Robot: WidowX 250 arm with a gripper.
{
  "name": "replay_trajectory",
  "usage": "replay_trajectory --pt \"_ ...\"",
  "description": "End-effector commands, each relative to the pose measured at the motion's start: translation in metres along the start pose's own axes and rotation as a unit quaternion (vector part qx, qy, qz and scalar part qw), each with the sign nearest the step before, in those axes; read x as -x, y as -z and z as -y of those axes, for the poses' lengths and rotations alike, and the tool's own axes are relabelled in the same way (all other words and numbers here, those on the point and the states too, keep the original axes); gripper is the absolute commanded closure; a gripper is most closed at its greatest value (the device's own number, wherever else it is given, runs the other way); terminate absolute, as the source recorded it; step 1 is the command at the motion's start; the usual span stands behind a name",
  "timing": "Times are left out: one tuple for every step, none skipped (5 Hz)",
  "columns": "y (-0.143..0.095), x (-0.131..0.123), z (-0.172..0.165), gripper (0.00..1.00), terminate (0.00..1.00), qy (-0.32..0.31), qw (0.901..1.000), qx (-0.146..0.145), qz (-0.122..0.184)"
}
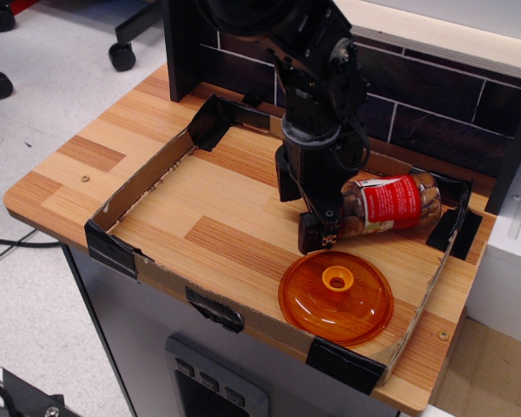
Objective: Upright basil bottle
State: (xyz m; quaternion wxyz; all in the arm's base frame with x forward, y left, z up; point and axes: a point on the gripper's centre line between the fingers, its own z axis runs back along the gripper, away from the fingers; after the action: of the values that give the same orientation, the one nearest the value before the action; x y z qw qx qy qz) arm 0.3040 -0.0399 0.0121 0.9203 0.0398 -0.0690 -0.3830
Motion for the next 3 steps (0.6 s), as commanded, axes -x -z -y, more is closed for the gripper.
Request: replay_trajectory --pt "-0.008 -0.012 -0.009 0.00 0.00 -0.002 0.9996 -0.015 0.023" --pt "-0.011 -0.011 -0.008 1.00 0.00 -0.002 0.9997 -0.011 0.022" --pt "-0.024 -0.008 -0.009 1.00 0.00 -0.004 0.9999 0.005 0.014"
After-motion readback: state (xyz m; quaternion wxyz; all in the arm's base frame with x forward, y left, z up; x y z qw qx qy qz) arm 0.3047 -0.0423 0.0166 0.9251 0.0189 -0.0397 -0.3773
